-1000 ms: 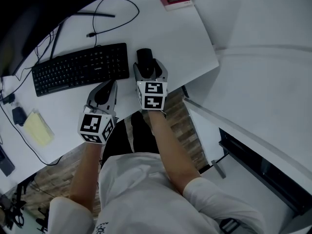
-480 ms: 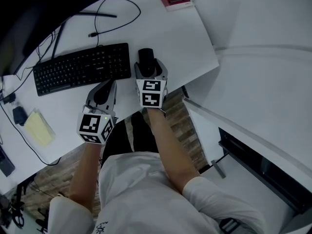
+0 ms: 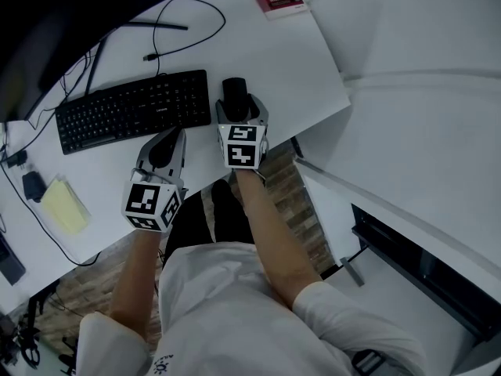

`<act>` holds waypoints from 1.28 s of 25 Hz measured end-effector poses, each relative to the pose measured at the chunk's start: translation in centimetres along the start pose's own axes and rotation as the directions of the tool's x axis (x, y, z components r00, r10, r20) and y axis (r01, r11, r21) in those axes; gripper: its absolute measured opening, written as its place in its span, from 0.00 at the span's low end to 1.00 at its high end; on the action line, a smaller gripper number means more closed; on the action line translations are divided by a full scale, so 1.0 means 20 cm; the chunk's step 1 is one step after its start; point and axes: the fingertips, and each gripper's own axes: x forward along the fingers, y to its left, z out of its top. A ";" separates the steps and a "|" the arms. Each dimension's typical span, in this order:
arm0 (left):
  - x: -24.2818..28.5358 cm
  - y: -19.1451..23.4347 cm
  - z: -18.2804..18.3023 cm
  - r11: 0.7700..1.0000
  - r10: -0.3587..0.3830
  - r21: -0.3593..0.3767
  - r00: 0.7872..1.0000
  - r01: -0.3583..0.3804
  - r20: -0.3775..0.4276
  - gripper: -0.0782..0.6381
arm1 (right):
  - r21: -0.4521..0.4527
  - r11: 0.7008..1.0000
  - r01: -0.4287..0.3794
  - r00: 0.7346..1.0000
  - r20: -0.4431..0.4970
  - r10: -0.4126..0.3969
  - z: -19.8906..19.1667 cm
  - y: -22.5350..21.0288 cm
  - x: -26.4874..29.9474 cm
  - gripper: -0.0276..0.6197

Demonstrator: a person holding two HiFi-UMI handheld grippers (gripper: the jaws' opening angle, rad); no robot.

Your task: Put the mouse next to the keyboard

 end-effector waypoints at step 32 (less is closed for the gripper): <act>-0.21 -0.33 0.28 0.989 -0.061 0.139 0.995 0.049 0.080 0.12 | -0.029 0.959 -0.282 0.927 0.250 0.281 0.21 0.02 -0.71 0.11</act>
